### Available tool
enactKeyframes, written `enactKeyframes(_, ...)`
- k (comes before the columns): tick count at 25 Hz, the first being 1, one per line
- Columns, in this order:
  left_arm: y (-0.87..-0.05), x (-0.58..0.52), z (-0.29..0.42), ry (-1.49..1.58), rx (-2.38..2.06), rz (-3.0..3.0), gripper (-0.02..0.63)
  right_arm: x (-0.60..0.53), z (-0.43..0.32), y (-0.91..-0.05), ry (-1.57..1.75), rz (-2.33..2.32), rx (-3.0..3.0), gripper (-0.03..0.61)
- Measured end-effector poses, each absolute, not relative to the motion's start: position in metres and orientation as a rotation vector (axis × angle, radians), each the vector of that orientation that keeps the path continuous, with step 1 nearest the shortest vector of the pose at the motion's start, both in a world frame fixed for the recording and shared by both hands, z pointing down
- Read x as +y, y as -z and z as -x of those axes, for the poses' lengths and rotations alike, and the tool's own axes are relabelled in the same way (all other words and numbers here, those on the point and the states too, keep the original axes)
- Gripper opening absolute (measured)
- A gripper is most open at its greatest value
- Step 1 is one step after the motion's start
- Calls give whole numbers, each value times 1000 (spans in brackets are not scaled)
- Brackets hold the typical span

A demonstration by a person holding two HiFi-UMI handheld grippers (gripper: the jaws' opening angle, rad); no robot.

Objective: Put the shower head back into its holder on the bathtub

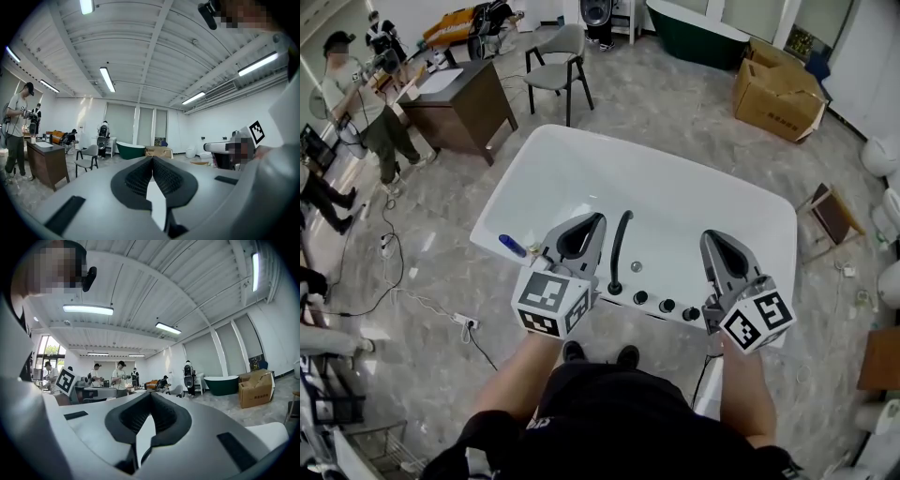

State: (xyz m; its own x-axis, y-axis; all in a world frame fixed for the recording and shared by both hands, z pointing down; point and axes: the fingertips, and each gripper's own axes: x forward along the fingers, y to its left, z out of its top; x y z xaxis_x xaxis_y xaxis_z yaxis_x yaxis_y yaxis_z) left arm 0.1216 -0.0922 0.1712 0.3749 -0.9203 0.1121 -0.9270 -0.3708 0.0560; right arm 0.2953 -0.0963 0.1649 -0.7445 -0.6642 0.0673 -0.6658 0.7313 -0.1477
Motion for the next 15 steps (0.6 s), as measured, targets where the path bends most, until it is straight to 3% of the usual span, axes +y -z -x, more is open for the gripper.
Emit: enactKeyframes(15, -163, -93, -48, -63, -1676, -2528, 18, -102, -236, -141, -108, -1217, -2911, 11)
